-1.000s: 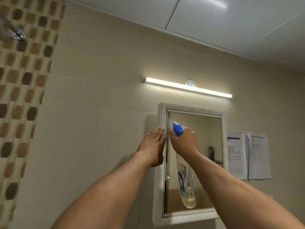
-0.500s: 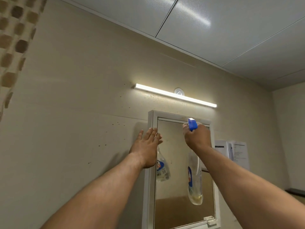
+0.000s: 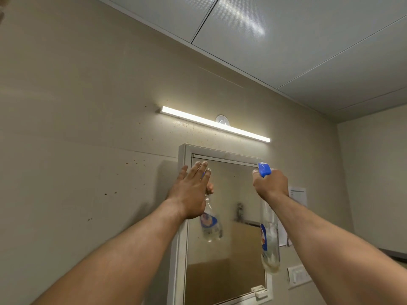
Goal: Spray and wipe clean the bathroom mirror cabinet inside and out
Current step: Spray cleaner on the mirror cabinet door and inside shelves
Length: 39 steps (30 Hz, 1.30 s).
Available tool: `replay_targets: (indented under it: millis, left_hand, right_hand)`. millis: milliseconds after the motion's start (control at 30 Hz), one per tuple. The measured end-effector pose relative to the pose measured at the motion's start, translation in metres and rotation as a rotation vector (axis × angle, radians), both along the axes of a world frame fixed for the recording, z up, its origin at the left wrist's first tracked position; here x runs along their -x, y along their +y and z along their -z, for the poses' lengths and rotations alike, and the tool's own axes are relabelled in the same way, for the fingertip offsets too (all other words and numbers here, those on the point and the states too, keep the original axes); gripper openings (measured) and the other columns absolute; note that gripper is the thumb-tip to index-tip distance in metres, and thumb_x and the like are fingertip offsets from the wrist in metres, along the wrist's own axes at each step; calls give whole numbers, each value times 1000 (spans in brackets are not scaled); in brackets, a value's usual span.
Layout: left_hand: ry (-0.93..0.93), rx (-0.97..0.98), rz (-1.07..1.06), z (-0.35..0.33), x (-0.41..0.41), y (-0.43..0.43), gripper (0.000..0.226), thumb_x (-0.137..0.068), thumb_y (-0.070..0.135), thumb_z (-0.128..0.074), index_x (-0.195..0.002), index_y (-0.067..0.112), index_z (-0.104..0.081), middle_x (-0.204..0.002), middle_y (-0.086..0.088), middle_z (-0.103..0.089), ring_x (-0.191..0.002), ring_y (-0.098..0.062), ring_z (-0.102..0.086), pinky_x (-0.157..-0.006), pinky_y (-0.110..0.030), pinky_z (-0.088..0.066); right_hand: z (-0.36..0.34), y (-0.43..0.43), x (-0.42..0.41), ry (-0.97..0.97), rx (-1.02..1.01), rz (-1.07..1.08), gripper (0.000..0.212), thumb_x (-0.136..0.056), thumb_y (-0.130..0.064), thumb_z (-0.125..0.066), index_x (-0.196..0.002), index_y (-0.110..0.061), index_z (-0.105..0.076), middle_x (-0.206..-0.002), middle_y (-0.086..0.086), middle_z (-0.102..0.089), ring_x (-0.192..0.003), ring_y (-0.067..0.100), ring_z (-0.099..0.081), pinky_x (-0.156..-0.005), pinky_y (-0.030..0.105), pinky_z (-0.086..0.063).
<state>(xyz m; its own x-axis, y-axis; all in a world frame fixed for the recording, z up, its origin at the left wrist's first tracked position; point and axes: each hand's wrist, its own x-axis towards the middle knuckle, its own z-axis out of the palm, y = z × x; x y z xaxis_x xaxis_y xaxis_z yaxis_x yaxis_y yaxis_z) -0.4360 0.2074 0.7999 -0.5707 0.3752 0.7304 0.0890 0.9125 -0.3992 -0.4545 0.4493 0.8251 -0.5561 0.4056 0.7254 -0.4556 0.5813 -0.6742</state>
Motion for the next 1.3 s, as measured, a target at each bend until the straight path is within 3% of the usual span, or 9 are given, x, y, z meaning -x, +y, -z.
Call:
replay_targets:
  millis: [200, 367, 467, 633, 933, 1000, 1133, 1233, 1300]
  left_hand:
    - [6, -22, 2, 2, 4, -8, 77, -98, 33, -35, -160, 16, 6, -166, -6, 21, -151, -23, 25, -124, -50, 7]
    - [26, -71, -10, 19, 15, -23, 77, -103, 54, -30, -159, 17, 8, -164, -6, 24, -150, -22, 26, -124, -50, 8]
    - [69, -76, -23, 37, 19, -32, 74, -102, 47, -24, -159, 15, 11, -163, -7, 27, -150, -23, 26, -124, -51, 6]
    - [128, -114, 17, 73, 23, -38, 75, -100, 45, -26, -160, 13, 5, -166, -8, 20, -152, -23, 20, -125, -49, 4]
    - [46, -162, 36, 117, 16, -40, 74, -101, 41, -31, -160, 14, 4, -167, -7, 17, -153, -22, 17, -125, -50, -1]
    - [42, -172, 33, 123, 15, -39, 73, -101, 40, -31, -160, 13, 3, -167, -7, 17, -154, -23, 16, -125, -51, -2]
    - [51, -200, 21, 131, 10, -42, 77, -99, 39, -31, -159, 12, 8, -166, -7, 21, -154, -23, 18, -125, -51, -1]
    - [46, -236, 15, 133, 8, -45, 79, -98, 40, -32, -159, 13, 11, -166, -7, 22, -154, -23, 17, -125, -50, 0]
    - [43, -237, 9, 136, 5, -47, 80, -97, 39, -34, -159, 13, 10, -167, -7, 20, -154, -24, 15, -125, -50, -2]
  right_hand:
    - [1, 25, 24, -42, 63, 39, 40, -97, -35, -60, -65, -14, -49, -60, 2, -48, -52, 18, -44, -52, 28, -40]
    - [9, 45, 37, -26, 184, 115, 44, -96, -39, -60, -63, -13, -47, -61, 4, -49, -54, 23, -46, -56, 32, -42]
    - [32, 48, 44, -96, 177, 112, 43, -96, -39, -59, -64, -11, -50, -63, 8, -52, -59, 27, -51, -62, 38, -47]
    - [99, 42, 50, -153, 191, 78, 39, -96, -34, -62, -65, -10, -58, -63, 9, -60, -54, 23, -52, -53, 29, -42]
    - [168, 6, 9, -157, 193, -145, 32, -98, -36, -67, -83, -8, -71, -82, 13, -74, -78, 34, -72, -60, 29, -51]
    - [167, -11, -7, -120, 127, -240, 29, -98, -34, -68, -82, -10, -70, -76, 13, -73, -73, 33, -72, -56, 28, -52]
    - [162, -52, -41, -42, 14, -387, 28, -98, -30, -68, -80, -9, -68, -70, 16, -70, -64, 27, -71, -66, 44, -61]
    - [166, -75, -67, -27, 45, -518, 17, -98, -31, -68, -85, -21, -71, -76, 1, -75, -74, 17, -75, -71, 34, -63]
    - [180, -86, -78, -57, 27, -565, 21, -98, -32, -68, -84, -17, -70, -69, -1, -71, -67, 13, -71, -67, 28, -59]
